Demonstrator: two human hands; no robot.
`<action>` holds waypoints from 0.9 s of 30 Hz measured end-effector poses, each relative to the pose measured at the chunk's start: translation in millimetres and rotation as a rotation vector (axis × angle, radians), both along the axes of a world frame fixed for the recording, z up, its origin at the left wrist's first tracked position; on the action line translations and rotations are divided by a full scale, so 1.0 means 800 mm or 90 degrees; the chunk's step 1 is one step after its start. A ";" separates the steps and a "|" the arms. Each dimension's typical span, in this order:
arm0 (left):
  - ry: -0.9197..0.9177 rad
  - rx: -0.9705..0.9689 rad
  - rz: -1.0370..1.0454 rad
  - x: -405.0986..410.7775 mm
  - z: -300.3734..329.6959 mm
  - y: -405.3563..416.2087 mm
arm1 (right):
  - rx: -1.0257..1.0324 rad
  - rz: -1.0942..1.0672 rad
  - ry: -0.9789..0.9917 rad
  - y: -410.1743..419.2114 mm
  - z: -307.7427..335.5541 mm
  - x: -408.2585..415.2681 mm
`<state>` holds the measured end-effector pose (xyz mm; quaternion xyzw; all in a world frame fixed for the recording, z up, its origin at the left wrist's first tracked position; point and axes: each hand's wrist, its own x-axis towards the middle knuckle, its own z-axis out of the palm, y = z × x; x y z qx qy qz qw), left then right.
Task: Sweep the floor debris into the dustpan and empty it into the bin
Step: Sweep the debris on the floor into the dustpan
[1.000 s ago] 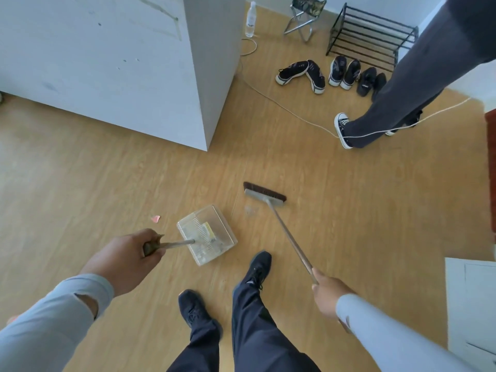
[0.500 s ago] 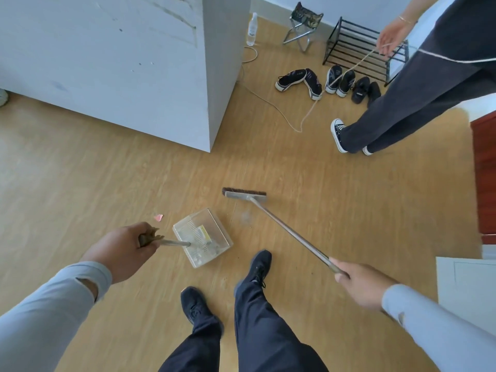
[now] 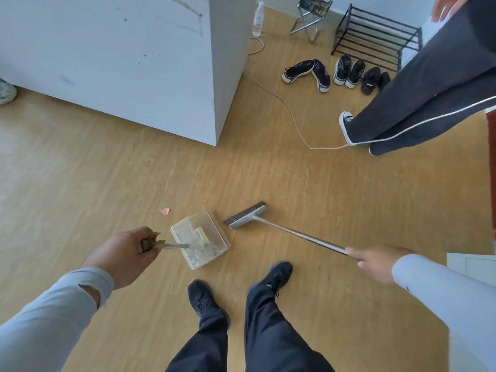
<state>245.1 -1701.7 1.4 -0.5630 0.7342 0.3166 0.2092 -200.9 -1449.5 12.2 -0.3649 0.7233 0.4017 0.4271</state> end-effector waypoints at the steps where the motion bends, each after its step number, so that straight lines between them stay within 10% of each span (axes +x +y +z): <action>1: 0.004 0.003 0.001 -0.001 -0.001 0.001 | -0.011 -0.019 0.000 0.014 0.005 -0.007; 13: 0.003 0.010 -0.122 -0.066 -0.020 0.010 | -0.212 -0.471 -0.038 0.081 0.014 0.072; 27: -0.036 -0.024 -0.183 -0.097 -0.037 0.023 | -0.070 -0.770 -0.340 0.028 -0.020 0.222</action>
